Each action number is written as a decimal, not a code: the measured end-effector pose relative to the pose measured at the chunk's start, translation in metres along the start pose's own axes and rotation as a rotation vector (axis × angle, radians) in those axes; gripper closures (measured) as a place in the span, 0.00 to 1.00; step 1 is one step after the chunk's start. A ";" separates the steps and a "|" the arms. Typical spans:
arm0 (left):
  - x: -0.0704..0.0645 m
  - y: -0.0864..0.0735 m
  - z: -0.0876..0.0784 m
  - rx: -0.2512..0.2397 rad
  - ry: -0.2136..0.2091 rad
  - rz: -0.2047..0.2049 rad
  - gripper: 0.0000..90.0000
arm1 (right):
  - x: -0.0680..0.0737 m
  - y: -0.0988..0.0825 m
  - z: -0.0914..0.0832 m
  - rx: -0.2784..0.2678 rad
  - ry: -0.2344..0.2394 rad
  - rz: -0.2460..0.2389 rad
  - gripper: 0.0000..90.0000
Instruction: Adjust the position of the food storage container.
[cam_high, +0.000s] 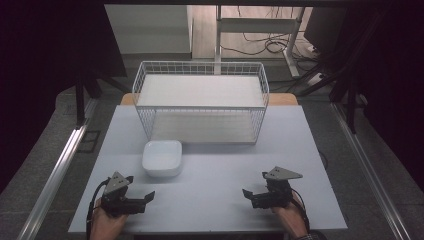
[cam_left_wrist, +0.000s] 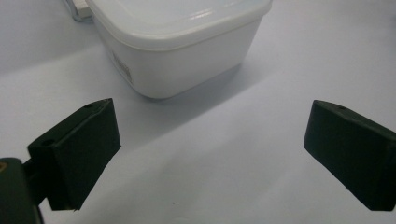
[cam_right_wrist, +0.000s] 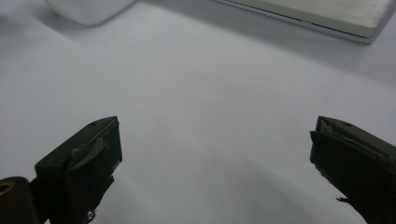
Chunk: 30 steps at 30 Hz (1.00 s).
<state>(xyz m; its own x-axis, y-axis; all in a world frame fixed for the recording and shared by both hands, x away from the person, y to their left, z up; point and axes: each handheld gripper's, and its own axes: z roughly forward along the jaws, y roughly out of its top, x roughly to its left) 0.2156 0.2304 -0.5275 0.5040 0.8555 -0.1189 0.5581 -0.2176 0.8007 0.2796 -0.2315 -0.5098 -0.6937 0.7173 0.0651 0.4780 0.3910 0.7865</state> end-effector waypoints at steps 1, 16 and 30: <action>0.000 -0.001 0.002 0.006 0.000 0.006 0.05 | -0.001 0.000 0.001 0.010 -0.001 -0.003 0.01; 0.005 -0.004 0.003 -0.036 -0.016 0.001 0.08 | 0.002 0.002 0.004 0.005 -0.020 -0.004 0.00; 0.007 0.003 -0.001 0.009 -0.020 -0.019 0.04 | 0.004 0.006 0.004 0.005 -0.069 -0.011 0.00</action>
<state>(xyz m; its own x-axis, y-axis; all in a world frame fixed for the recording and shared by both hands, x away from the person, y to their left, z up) 0.2206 0.2358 -0.5253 0.5059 0.8502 -0.1456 0.5737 -0.2057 0.7928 0.2816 -0.2242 -0.5075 -0.6601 0.7511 0.0135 0.4733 0.4019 0.7839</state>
